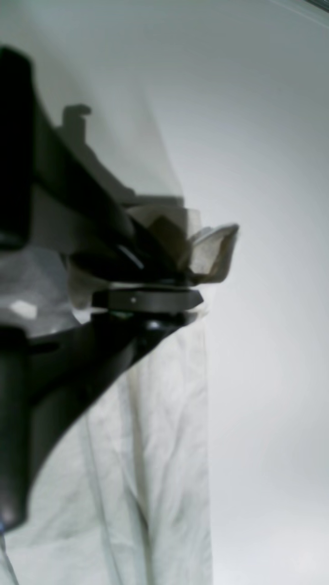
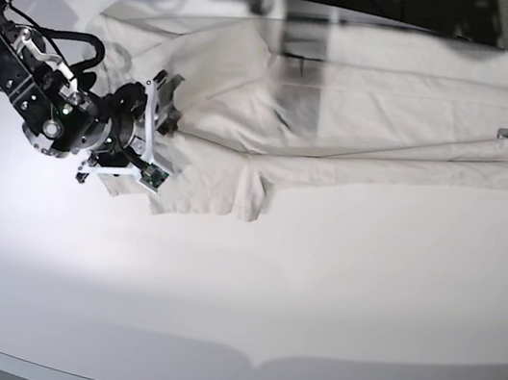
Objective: Fold the T-shirt properly
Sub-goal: 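Grasp the folded edge near the sleeve with the right gripper, then pull the folded edge toward the collar with the right gripper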
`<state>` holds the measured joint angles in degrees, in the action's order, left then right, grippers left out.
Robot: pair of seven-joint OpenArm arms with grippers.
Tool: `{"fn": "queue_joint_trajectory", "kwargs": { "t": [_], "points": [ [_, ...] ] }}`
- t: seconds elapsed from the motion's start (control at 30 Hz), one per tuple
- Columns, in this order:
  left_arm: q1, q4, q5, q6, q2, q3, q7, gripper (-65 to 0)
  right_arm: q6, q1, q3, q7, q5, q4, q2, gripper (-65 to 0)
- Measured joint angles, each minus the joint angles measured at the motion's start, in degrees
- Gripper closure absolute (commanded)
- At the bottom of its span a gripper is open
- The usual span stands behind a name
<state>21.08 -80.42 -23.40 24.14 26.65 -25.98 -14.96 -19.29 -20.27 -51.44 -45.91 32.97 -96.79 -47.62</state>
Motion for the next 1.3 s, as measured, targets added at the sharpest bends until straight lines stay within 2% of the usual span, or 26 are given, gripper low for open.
{"fn": "queue_joint_trajectory", "kwargs": {
  "t": [0.13, 0.27, 0.53, 0.8, 1.07, 1.13, 1.23, 1.3],
  "points": [
    [-0.15, 0.00, -0.15, -0.02, 0.00, -0.02, 0.22, 0.0, 0.02, 2.01, 0.04, 1.70, -3.87, 0.00, -0.94, -24.9],
    [-0.15, 0.00, -0.15, -0.02, 0.00, 0.00, 0.22, 0.0, 0.02, 3.02, 0.00, 6.56, -6.54, 1.51, -0.50, -24.9],
    [-0.13, 0.00, -0.15, -0.02, 0.00, -0.02, 0.22, 0.0, 0.42, 3.13, 0.02, 8.48, -10.14, 6.12, -0.55, -24.9],
    [-0.15, 0.00, -0.15, -0.02, 0.00, 0.00, 0.87, 0.0, 1.53, 2.16, 0.04, 9.27, -10.36, 6.12, 0.09, -24.6],
    [-0.13, 0.00, -0.15, -0.02, 0.00, 0.00, 0.87, 0.0, 1.51, 2.34, 0.04, 9.86, -10.34, 6.12, 3.82, -1.0],
    [-0.15, 0.00, -0.15, -0.02, 0.00, 0.00, 0.87, 0.0, 2.75, 2.34, 0.04, 9.14, -10.34, 6.12, 3.96, 0.0],
    [-0.15, 0.00, -0.15, -0.02, 0.02, 0.00, 0.87, 0.0, 8.48, 2.16, 0.04, 8.37, -10.34, 6.12, 3.89, 0.0],
    [-0.15, 0.00, -0.15, -0.02, 0.00, 0.00, 0.90, 0.0, 9.25, 1.49, 0.04, 8.39, -10.27, 5.86, 3.58, 0.0]
  ]
}}
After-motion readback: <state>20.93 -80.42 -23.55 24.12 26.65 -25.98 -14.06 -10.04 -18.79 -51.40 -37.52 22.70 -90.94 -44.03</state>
